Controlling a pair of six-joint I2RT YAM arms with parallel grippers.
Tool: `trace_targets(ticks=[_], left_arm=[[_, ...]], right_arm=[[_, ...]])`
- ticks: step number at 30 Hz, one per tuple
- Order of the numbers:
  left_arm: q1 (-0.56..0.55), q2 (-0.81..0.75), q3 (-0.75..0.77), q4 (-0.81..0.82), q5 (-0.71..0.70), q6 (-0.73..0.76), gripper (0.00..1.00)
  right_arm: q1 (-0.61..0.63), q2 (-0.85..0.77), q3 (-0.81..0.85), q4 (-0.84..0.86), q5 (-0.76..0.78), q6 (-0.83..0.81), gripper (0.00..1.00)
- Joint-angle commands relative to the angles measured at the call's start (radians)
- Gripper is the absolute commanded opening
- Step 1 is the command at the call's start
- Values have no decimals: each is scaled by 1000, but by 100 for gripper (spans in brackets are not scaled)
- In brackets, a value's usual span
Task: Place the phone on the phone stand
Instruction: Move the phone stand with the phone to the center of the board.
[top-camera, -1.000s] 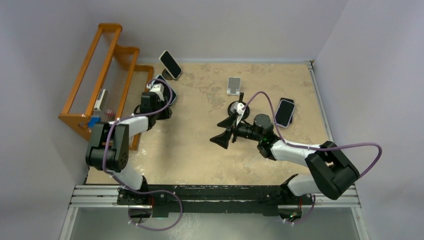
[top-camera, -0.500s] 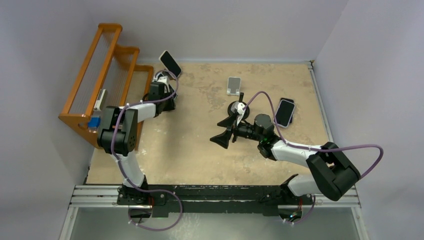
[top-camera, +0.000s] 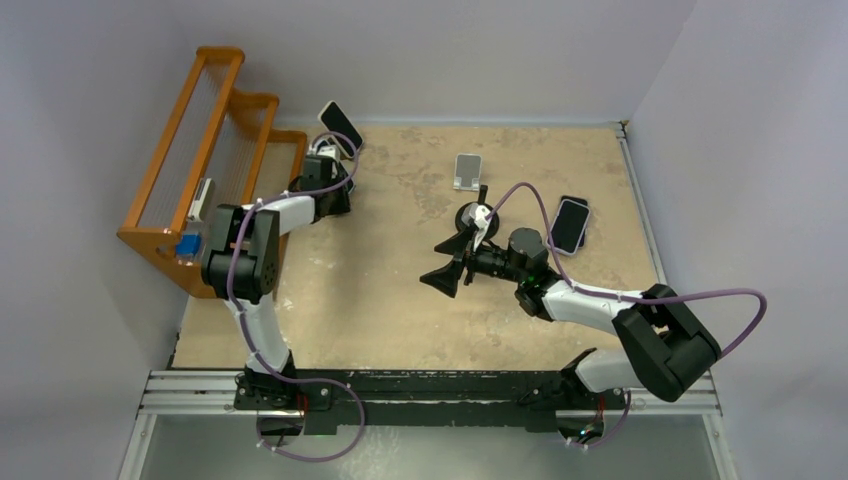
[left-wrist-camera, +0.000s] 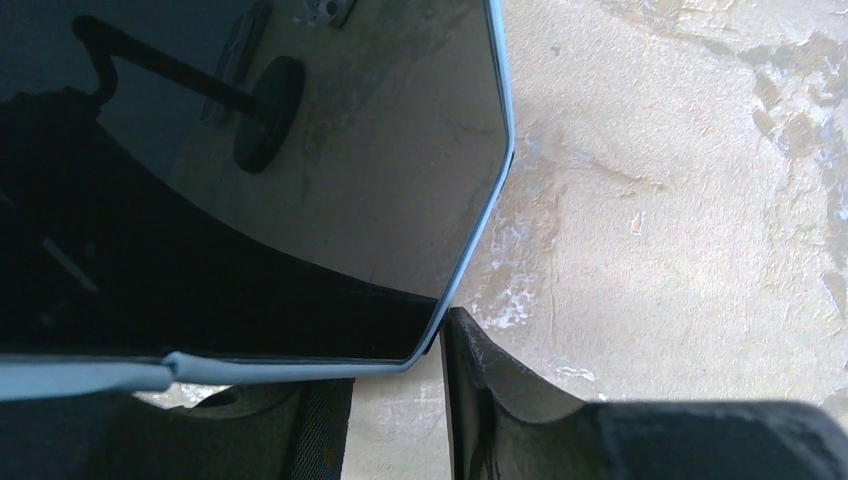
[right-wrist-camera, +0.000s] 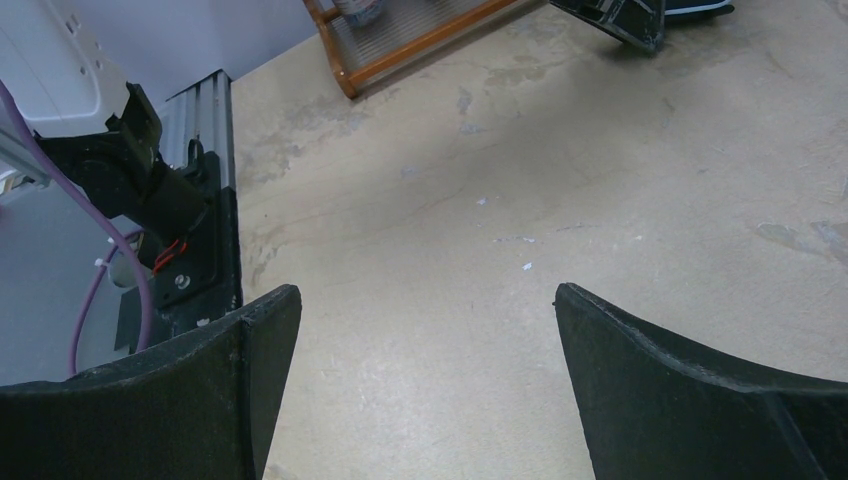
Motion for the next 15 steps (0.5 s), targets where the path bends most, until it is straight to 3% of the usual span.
trace_targets(ticks=[1, 15], left_arm=[[6, 37, 47, -7, -9, 12, 34], [11, 82, 92, -34, 60, -37, 34]], right_arm=[[7, -16, -2, 35, 2, -15, 99], [7, -29, -5, 28, 10, -19, 99]])
